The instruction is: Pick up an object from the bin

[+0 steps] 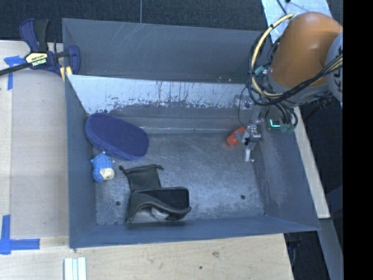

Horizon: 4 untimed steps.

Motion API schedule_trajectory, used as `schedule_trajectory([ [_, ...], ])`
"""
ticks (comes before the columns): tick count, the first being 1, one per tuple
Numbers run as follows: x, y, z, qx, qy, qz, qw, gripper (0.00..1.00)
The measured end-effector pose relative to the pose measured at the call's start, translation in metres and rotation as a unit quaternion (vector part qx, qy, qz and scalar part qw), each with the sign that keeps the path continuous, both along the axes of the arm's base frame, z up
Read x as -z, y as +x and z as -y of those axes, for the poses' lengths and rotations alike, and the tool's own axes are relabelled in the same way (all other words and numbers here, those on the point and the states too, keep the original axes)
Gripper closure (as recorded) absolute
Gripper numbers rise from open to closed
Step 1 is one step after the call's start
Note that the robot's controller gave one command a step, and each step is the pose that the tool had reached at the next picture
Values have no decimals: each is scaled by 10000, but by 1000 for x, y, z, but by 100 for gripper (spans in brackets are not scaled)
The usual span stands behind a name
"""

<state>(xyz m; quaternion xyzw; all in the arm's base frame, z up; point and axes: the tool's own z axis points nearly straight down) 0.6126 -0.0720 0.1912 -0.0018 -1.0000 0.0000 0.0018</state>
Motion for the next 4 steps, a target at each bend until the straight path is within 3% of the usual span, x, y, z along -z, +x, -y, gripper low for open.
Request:
schedule_trajectory([
  [1,125,12,36,-1058,4,-2,9944,0],
  [2,115,15,65,-1370,-10,49,9906,0],
  [3,115,16,63,-1376,-1,56,9905,100],
  [4,-15,10,56,-1403,-22,82,9901,100],
])
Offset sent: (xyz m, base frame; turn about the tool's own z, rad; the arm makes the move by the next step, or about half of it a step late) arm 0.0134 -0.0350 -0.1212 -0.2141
